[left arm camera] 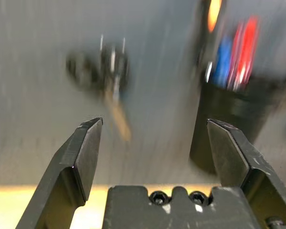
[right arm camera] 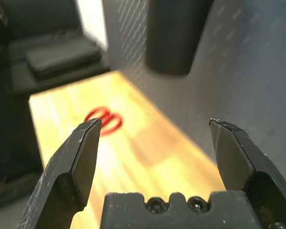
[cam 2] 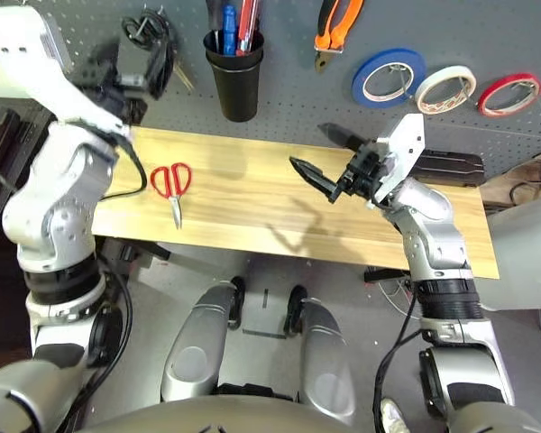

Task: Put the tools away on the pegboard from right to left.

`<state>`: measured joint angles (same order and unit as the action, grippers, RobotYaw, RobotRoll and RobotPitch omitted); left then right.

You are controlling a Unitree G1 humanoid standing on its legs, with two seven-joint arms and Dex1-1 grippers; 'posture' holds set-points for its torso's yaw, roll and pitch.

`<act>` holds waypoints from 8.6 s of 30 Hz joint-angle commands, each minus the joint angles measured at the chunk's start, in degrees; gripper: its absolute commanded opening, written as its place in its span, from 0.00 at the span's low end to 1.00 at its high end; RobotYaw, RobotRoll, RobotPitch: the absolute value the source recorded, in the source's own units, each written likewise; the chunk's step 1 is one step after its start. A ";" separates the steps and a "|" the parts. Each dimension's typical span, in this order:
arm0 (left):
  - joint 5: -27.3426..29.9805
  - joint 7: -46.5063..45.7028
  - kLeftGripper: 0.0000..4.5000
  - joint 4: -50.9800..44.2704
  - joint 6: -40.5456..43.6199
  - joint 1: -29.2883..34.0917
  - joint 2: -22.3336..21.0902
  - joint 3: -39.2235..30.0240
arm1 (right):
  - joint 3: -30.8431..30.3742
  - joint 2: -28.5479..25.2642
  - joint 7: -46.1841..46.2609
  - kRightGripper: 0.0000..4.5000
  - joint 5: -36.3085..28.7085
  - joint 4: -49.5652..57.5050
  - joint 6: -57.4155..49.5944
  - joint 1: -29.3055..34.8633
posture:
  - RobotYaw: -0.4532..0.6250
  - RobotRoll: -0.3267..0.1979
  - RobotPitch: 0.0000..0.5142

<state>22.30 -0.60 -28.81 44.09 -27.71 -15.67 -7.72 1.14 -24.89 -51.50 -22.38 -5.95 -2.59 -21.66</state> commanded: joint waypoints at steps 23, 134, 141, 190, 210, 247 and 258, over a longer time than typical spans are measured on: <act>-18.33 -3.63 0.99 17.44 -8.65 15.38 2.54 4.25 | -11.88 6.80 -1.96 1.00 14.96 -19.51 7.42 -3.09 | 0.76 0.62 0.69; -0.63 -5.59 0.01 13.83 -22.55 1.61 6.22 -15.54 | 1.74 8.23 -5.86 1.00 -8.44 1.47 11.72 -3.79 | 0.76 0.62 0.46; 1.22 -5.41 0.01 14.00 -22.17 -1.57 4.86 -15.43 | 2.77 9.53 -5.35 1.00 -8.91 1.91 13.78 -3.94 | 0.75 0.62 0.44; -0.73 0.03 0.01 43.12 -29.45 -19.11 5.84 -7.93 | 2.43 12.27 0.66 1.00 -5.20 2.37 18.15 -5.07 | 0.66 0.62 0.39; -9.83 5.90 0.71 60.45 -42.06 -19.24 2.33 -4.88 | 2.15 14.70 7.63 1.00 -0.24 0.40 19.82 -5.32 | 0.62 0.62 0.37; -8.43 21.03 0.99 56.85 -65.79 8.80 -3.09 -8.28 | 17.44 9.16 49.83 1.00 15.95 -33.45 38.37 -0.09 | 0.56 0.62 0.25; -7.73 20.89 0.99 59.70 -64.55 7.81 -2.87 -8.68 | 18.23 7.10 50.10 1.00 15.11 -38.34 41.16 -1.07 | 0.54 0.62 0.26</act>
<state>14.36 20.53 30.12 -20.97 -19.95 -18.56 -15.96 18.77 -17.33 -1.21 -6.71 -42.99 37.80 -22.40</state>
